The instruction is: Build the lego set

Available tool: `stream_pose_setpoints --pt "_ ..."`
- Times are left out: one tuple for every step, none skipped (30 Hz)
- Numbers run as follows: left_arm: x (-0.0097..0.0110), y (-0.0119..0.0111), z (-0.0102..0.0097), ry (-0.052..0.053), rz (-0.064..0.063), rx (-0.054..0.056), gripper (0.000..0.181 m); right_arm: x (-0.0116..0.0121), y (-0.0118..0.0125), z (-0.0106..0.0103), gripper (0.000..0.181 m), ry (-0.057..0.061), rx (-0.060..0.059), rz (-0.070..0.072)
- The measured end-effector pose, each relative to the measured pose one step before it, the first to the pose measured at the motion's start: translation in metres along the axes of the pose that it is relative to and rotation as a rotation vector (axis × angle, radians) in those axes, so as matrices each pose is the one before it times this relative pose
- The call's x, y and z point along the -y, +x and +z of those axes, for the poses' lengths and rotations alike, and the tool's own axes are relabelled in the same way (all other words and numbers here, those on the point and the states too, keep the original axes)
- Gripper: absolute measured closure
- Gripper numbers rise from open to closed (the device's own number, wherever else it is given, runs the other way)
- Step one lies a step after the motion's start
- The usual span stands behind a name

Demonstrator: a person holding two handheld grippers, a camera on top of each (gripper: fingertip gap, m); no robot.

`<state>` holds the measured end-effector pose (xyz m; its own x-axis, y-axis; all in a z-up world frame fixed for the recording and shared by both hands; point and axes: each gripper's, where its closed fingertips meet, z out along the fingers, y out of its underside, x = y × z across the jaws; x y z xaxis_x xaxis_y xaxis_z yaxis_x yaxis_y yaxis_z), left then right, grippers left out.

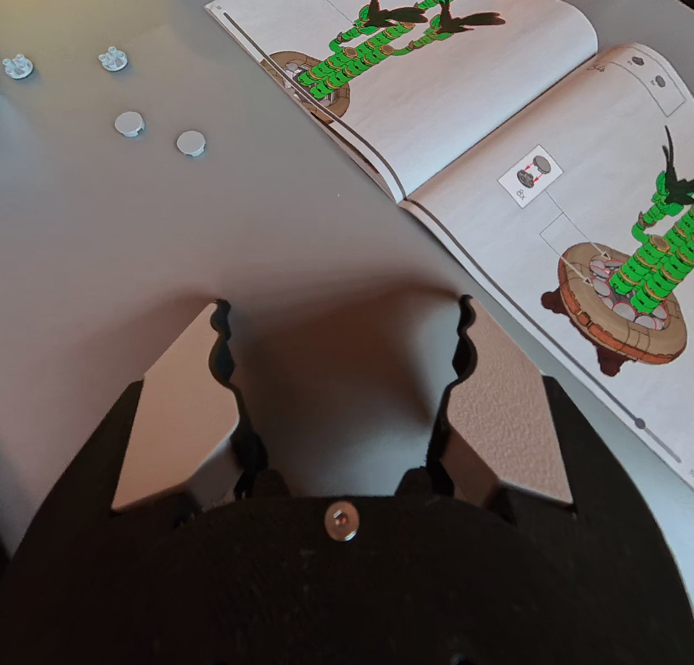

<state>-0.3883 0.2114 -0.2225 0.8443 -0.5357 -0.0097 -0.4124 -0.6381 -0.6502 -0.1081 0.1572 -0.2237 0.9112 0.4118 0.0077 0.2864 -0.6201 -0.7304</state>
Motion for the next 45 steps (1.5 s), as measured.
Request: stream_pose_setpoints --pt "0.00087 0.00091 -0.00091 0.0068 -0.0045 -0.0110 0.100 0.00363 0.00036 -0.00195 0.073 -0.0045 -0.0090 -0.0132" --pt "0.00178 0.00123 -0.00151 0.0147 -0.0064 -0.0157 0.104 0.00886 -0.00083 -0.00483 0.075 0.0301 -0.0158 -0.0277" --pt "0.00279 0.00220 -0.00256 0.0237 -0.0041 -0.0233 0.104 0.01730 -0.00048 -0.00894 0.076 0.0789 -0.0321 -0.0438" --pt "0.00389 0.00268 -0.00349 0.0328 -0.0005 -0.0251 0.104 0.02311 -0.00007 -0.01166 0.075 0.1019 -0.0363 -0.0523" --pt "0.00485 0.00235 -0.00427 0.0400 0.0012 -0.0206 0.106 0.02589 -0.00013 -0.01185 0.073 0.1094 -0.0283 -0.0491" --pt "0.00543 0.00197 -0.00464 0.0427 0.0048 -0.0179 0.106 0.02735 -0.00046 -0.01016 0.067 0.1141 -0.0156 -0.0348" --pt "0.00551 0.00076 -0.00486 0.0408 0.0100 -0.0088 0.107 0.03007 0.00318 -0.00717 0.065 0.1235 -0.0287 0.0005" --pt "0.00591 -0.00099 -0.00529 0.0402 0.0173 0.0046 0.106 0.02916 0.00181 -0.00274 0.057 0.1065 -0.0070 0.0258" --pt "0.00787 -0.00240 -0.00650 0.0494 0.0229 0.0166 0.107 0.02644 -0.00250 0.00219 0.054 0.0765 0.0316 0.0385" --pt "0.01107 -0.00314 -0.00874 0.0684 0.0248 0.0235 0.112 0.02230 -0.00255 0.00594 0.054 0.0414 0.0333 0.0498" --pt "0.01552 -0.00377 -0.01162 0.0926 0.0225 0.0259 0.119 0.02189 -0.00229 0.00754 0.055 0.0380 0.0242 0.0371" --pt "0.01866 -0.00519 -0.01370 0.1064 0.0160 0.0296 0.128 0.02328 -0.00515 0.00724 0.062 0.0477 0.0307 0.0139" --pt "0.02032 -0.00806 -0.01430 0.1071 0.0091 0.0362 0.132 0.02416 -0.00818 0.00677 0.080 0.0622 0.0389 -0.0086" --pt "0.02074 -0.01070 -0.01364 0.1034 0.0061 0.0397 0.130 0.02303 -0.00451 0.00747 0.095 0.0672 0.0073 -0.0186" --pt "0.02084 -0.01260 -0.01198 0.0982 0.0085 0.0373 0.128 0.01947 -0.00166 0.00809 0.102 0.0594 -0.0168 -0.0255" --pt "0.02001 -0.01377 -0.00864 0.0790 0.0073 0.0317 0.128 0.01403 -0.00394 0.00810 0.118 0.0400 -0.0020 -0.0355" --pt "0.01471 -0.01495 -0.00437 0.0330 0.0042 0.0277 0.130 0.00844 -0.00444 0.00806 0.132 0.0146 0.0018 -0.0242" --pt "0.00797 -0.01535 -0.00074 -0.0108 0.0080 0.0250 0.128 0.00498 -0.00146 0.00863 0.134 0.0031 -0.0159 -0.0092" --pt "0.00225 -0.01494 0.00201 -0.0393 0.0149 0.0191 0.125 0.00296 -0.00376 0.00833 0.140 0.0041 0.0014 -0.0127" --pt "-0.00207 -0.01242 0.00397 -0.0584 0.0190 0.0044 0.126 0.00096 -0.00515 0.00822 0.145 0.0003 0.0175 -0.0070" --pt "-0.00589 -0.00961 0.00581 -0.0720 0.0174 -0.0110 0.128 0.00108 -0.00349 0.00801 0.148 0.0045 0.0149 0.0016" --pt "-0.00777 -0.00895 0.00741 -0.0760 0.0104 -0.0093 0.126 0.00005 -0.00236 0.00740 0.148 -0.0019 0.0166 0.0041" --pt "-0.00855 -0.00919 0.00909 -0.0722 0.0066 -0.0035 0.126 -0.00213 -0.00256 0.00652 0.147 -0.0167 0.0272 0.0019" --pt "-0.00909 -0.00782 0.01046 -0.0709 0.0097 -0.0078 0.127 -0.00466 -0.00177 0.00484 0.146 -0.0323 0.0258 0.0035" --pt "-0.00918 -0.00767 0.01164 -0.0684 0.0096 -0.0050 0.130 -0.00482 -0.00056 0.00292 0.146 -0.0250 0.0160 0.0007" --pt "-0.00900 -0.00711 0.01261 -0.0637 0.0094 -0.0029 0.133 -0.00342 -0.00034 0.00156 0.146 -0.0076 0.0119 -0.0093" --pt "-0.01024 -0.00383 0.01385 -0.0720 0.0136 -0.0177 0.137 -0.00367 -0.00032 0.00055 0.146 -0.0072 0.0117 -0.0121" --pt "-0.01297 -0.00179 0.01505 -0.0926 0.0146 -0.0275 0.139 -0.00440 0.00073 -0.00022 0.146 -0.0148 0.0068 -0.0051" --pt "-0.01471 -0.00157 0.01599 -0.1118 0.0133 -0.0269 0.141 -0.00414 0.00113 -0.00070 0.146 -0.0132 0.0047 0.0026" --pt "-0.01179 -0.00216 0.01612 -0.1054 0.0107 -0.0225 0.140 -0.00253 0.00054 -0.00070 0.146 -0.0042 0.0076 0.0056" --pt "-0.00743 -0.00261 0.01529 -0.0797 -0.0021 -0.0173 0.138 -0.00135 0.00044 -0.00057 0.146 0.0023 0.0091 0.0048" --pt "-0.00406 -0.00094 0.01359 -0.0572 -0.0175 -0.0273 0.137 -0.00160 0.00120 -0.00041 0.146 -0.0007 0.0041 0.0033" --pt "-0.00048 -0.00063 0.01148 -0.0360 -0.0287 -0.0288 0.136 -0.00220 0.00267 -0.00051 0.145 -0.0053 -0.0056 0.0024" --pt "0.00084 -0.00123 0.00913 -0.0262 -0.0310 -0.0213 0.135 -0.00237 0.00308 -0.00061 0.145 -0.0072 -0.0073 0.0007" --pt "-0.00129 -0.00099 0.00750 -0.0367 -0.0241 -0.0173 0.134 -0.00238 0.00316 -0.00071 0.145 -0.0085 -0.0068 0.0002" --pt "-0.00312 -0.00196 0.00638 -0.0461 -0.0125 -0.0044 0.133 -0.00228 0.00330 -0.00102 0.144 -0.0101 -0.0075 0.0014" --pt "-0.00257 -0.00455 0.00574 -0.0398 -0.0020 0.0176 0.131 -0.00203 0.00344 -0.00134 0.144 -0.0098 -0.0079 0.0039" --pt "-0.00178 -0.00467 0.00479 -0.0291 0.0041 0.0228 0.135 -0.00148 0.00282 -0.00141 0.143 -0.0086 -0.0044 0.0047" --pt "-0.00120 -0.00205 0.00414 -0.0203 0.0028 0.0094 0.140 -0.00083 0.00228 -0.00138 0.143 -0.0053 -0.0017 0.0050" --pt "-0.00067 0.00021 0.00339 -0.0153 -0.0030 -0.0038 0.140 -0.00019 0.00174 -0.00151 0.143 -0.0017 0.0009 0.0036" --pt "-0.00102 0.00126 0.00250 -0.0169 -0.0067 -0.0087 0.141 0.00068 0.00198 -0.00174 0.143 0.0039 -0.0020 0.0010" --pt "-0.00189 0.00061 0.00185 -0.0196 -0.0071 -0.0039 0.142 0.00103 0.00260 -0.00198 0.143 0.0067 -0.0060 0.0010" --pt "-0.00196 -0.00024 0.00134 -0.0195 -0.0044 0.0026 0.143 0.00084 0.00232 -0.00179 0.143 0.0058 -0.0042 0.0038" --pt "-0.00123 -0.00103 0.00116 -0.0140 -0.0014 0.0076 0.144 0.00080 0.00178 -0.00175 0.143 0.0044 -0.0001 0.0070" --pt "-0.00111 -0.00197 0.00116 -0.0113 -0.0017 0.0117 0.146 0.00077 0.00134 -0.00169 0.143 0.0047 0.0019 0.0077"
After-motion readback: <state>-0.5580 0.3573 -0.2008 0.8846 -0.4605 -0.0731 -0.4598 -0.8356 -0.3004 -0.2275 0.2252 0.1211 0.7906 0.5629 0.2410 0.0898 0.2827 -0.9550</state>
